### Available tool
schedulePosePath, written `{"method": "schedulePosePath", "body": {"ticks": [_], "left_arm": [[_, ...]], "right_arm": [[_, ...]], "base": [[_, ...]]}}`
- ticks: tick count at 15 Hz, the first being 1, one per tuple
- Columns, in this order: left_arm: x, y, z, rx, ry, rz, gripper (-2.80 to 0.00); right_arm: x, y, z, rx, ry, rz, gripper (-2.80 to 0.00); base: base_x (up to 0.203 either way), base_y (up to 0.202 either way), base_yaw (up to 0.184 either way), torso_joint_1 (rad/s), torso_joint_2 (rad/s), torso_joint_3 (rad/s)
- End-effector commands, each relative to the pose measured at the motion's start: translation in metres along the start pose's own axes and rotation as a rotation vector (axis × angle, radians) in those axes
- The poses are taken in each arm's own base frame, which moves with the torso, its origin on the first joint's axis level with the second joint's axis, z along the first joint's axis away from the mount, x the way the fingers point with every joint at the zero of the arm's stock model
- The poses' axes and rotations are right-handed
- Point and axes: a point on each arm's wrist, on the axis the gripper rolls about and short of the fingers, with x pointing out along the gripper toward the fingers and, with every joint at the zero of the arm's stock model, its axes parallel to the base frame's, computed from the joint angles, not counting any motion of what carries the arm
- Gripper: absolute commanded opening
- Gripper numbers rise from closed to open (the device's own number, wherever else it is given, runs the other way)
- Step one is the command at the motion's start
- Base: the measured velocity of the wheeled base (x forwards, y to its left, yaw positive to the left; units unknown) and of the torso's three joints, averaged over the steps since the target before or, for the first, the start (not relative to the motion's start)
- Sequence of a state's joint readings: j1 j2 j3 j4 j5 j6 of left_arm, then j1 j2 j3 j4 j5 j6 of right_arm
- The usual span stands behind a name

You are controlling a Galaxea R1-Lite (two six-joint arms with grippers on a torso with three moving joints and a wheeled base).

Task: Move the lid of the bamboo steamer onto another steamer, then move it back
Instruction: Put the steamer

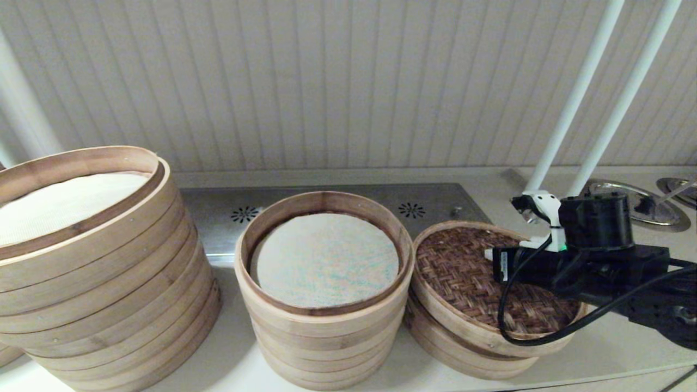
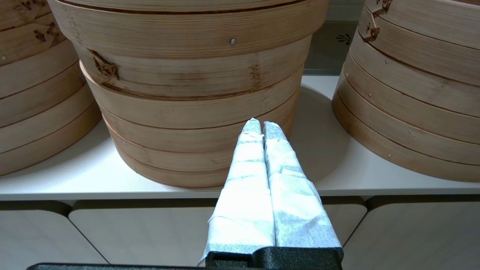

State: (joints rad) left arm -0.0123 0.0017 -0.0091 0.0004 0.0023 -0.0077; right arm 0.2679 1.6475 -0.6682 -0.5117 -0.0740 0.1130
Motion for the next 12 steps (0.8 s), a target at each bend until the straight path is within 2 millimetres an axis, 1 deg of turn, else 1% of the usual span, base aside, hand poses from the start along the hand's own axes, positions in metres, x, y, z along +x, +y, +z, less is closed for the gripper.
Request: {"method": "schedulePosePath", "body": {"ticks": [1,7,12], "left_arm": [[0.0,0.0,0.0,-0.001,-0.001,0.001,-2.8],[0.0,0.0,-0.0001,0.0,0.001,0.001,-2.8],[0.0,0.0,0.0,0.0,0.0,0.001,-2.8]], "right_arm": [[0.0067,-0.0004,-0.009,-0.001,0.023,-0.002,-2.8],[0.0061,0.0013,-0.0165,-0.007,0.047,0.004,-2.8],[0.0104,0.0044,-0.0095,-0.008,0.027,0.011,-2.8]], "base": [[0.0,0.0,0.0,0.0,0.0,0.0],[0.0,0.0,0.0,0.0,0.0,0.0],[0.0,0.0,0.0,0.0,0.0,0.0]]}}
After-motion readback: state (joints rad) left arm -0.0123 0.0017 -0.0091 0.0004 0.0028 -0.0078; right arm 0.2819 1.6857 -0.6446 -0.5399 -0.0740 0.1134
